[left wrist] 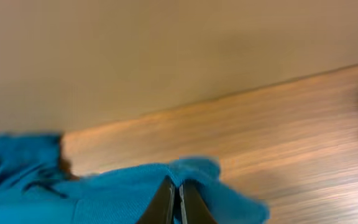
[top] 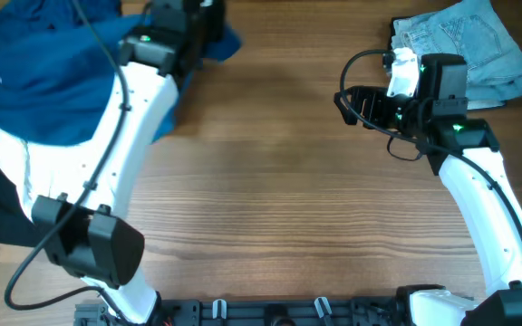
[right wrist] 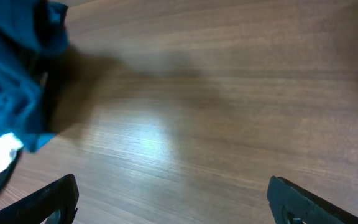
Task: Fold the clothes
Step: 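Lift the teal shirt with the left gripper and drag it rightward onto the table center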
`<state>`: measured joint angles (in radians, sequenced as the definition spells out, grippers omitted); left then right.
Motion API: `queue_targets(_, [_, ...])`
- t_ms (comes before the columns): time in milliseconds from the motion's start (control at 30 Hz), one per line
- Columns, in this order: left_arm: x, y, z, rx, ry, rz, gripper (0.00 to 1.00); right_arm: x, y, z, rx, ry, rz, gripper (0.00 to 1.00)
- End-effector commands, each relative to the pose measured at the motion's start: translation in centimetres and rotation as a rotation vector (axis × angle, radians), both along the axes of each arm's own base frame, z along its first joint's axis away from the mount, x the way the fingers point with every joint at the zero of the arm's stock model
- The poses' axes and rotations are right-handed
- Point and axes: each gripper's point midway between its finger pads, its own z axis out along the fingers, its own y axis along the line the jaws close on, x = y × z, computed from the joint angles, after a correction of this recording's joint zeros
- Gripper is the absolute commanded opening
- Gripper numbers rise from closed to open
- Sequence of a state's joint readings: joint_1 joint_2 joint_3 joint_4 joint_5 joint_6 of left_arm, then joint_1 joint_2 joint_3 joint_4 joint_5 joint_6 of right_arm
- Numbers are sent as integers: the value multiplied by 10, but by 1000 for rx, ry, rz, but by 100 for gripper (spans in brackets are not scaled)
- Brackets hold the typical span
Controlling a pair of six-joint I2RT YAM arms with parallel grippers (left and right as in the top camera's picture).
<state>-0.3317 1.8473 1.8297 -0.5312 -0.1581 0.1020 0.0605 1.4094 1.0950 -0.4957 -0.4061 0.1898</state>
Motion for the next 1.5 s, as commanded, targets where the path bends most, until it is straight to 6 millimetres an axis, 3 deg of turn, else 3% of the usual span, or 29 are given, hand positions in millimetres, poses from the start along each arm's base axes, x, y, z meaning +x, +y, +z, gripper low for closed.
queue_targets(0, [-12,-47,39,-83,-92,-92,4,6,-20,2,36,40,-106,98])
queue_targets(200, [-18,-84,61,-231,-149,-117,4,0,-52,-1,95,82,-156,98])
queue_targets(433, [-39,-141,78,-324,-185,-257,4,-3,-89,0,140,86,-220,99])
queue_targets(533, [-51,-168,67,-352,-146,-291,4,-6,-98,-2,130,89,-231,99])
queue_targets(767, [-75,-248,6,-341,-39,-400,4,-12,-122,-6,120,106,-286,99])
queue_targets(867, [-81,-266,-8,-354,-17,-415,4,-17,-139,-8,118,117,-325,99])
queue_targets(1067, [-74,-272,9,-421,-78,-410,4,-24,-169,-3,180,99,-390,99])
queue_targets(1100, [-73,-272,11,-425,-89,-410,10,-25,-171,-2,189,96,-390,99])
queue_targets(1133, [-70,-270,15,-426,-107,-404,23,-25,-171,-1,198,93,-388,99])
queue_targets(1233, [-56,-248,18,-398,-136,-310,91,-26,-171,-1,200,92,-388,99])
queue_targets(1267, [-51,-237,19,-381,-140,-270,100,-26,-171,-1,202,91,-385,99])
queue_targets(1467, [-42,-149,30,-288,-71,-103,100,-25,-160,4,200,57,-298,100])
